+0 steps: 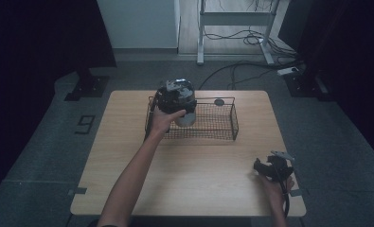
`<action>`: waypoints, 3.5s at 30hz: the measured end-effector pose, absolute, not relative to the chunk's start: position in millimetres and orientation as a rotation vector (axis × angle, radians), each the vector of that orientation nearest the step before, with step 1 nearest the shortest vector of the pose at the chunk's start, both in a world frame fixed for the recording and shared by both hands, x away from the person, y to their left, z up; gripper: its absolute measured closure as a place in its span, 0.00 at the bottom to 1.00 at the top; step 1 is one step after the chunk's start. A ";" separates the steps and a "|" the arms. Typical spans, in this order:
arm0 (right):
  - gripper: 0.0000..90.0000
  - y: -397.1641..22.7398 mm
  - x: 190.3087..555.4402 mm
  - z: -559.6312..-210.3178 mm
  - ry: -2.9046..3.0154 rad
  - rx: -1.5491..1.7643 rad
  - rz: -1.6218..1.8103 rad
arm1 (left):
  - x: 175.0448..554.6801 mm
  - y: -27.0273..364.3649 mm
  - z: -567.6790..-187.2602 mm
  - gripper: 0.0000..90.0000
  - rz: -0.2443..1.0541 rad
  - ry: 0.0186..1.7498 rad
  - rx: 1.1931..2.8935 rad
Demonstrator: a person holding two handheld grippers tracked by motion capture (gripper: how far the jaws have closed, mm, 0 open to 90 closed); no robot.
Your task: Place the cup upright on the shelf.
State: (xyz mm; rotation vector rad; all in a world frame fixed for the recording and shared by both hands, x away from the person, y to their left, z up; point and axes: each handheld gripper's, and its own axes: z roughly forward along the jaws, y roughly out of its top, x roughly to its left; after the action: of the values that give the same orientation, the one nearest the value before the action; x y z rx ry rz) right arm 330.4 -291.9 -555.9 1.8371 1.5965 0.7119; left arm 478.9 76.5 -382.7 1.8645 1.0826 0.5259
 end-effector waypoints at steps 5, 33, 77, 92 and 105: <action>0.12 -291.9 330.4 -555.9 1.596 1.837 0.712 | 485.5 75.3 -386.8 0.04 0.533 1.095 1.866; 0.12 -292.0 330.3 -555.9 1.595 1.837 0.712 | 507.5 69.4 -429.1 0.04 0.539 1.164 1.898; 0.12 -292.0 330.2 -555.8 1.593 1.838 0.712 | 501.9 67.4 -475.5 0.04 0.557 1.181 1.913; 0.13 -292.0 330.2 -555.8 1.594 1.837 0.712 | 488.6 72.1 -461.1 0.01 0.607 1.139 1.886; 0.13 -291.8 330.2 -555.8 1.593 1.836 0.711 | 463.0 83.8 -445.1 0.02 0.631 1.098 1.878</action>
State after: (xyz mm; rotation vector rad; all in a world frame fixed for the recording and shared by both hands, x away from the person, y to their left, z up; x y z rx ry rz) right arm 330.2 -291.8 -555.8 1.8360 1.5932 0.7112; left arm 463.0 83.8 -445.1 1.8778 1.0977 0.6310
